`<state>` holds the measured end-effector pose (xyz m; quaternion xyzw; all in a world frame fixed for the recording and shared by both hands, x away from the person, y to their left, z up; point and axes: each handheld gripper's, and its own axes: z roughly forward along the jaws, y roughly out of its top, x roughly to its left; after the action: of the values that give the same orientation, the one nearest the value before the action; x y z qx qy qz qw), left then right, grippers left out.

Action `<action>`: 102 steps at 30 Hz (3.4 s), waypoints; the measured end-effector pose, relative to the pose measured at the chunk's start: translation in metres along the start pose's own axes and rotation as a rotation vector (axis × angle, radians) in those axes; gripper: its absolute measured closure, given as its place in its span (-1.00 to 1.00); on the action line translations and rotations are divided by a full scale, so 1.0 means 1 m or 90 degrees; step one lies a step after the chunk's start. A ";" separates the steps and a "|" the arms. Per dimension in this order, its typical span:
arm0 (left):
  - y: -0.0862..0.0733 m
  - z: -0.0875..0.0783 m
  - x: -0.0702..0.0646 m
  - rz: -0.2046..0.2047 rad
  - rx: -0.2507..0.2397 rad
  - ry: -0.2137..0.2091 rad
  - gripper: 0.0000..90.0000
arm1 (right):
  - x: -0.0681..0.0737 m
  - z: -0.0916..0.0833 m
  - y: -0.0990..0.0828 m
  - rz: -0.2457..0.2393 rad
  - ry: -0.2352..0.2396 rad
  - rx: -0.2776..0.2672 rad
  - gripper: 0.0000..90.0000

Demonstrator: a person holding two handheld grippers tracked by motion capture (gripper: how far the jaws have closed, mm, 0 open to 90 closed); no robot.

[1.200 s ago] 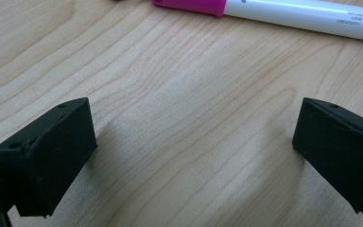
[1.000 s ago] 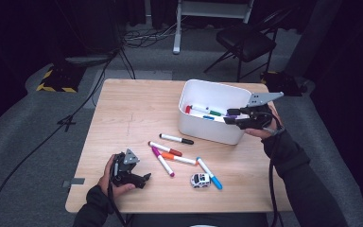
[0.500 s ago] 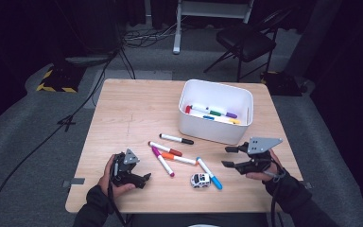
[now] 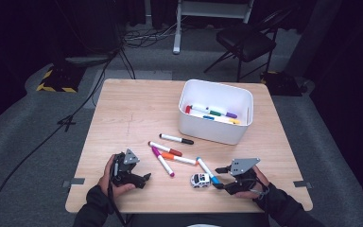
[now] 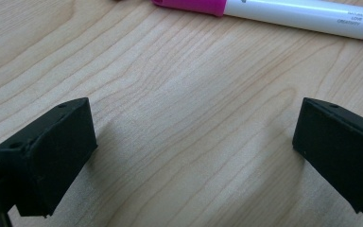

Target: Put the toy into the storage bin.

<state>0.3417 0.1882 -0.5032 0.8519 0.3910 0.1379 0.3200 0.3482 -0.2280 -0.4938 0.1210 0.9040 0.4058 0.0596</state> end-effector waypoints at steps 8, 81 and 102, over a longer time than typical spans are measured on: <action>0.000 0.000 0.000 0.001 0.000 0.000 -0.99 | -0.016 0.000 -0.006 0.034 -0.063 0.008 0.17; 0.000 0.000 0.000 0.001 0.000 0.000 -0.99 | -0.097 -0.118 0.114 -0.030 -0.148 -0.147 0.66; 0.000 0.000 0.000 0.001 0.000 0.000 -0.99 | -0.146 -0.089 0.115 0.027 -0.146 -0.046 0.66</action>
<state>0.3419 0.1883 -0.5032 0.8522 0.3902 0.1379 0.3201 0.4903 -0.2573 -0.3475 0.1834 0.8733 0.4225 0.1587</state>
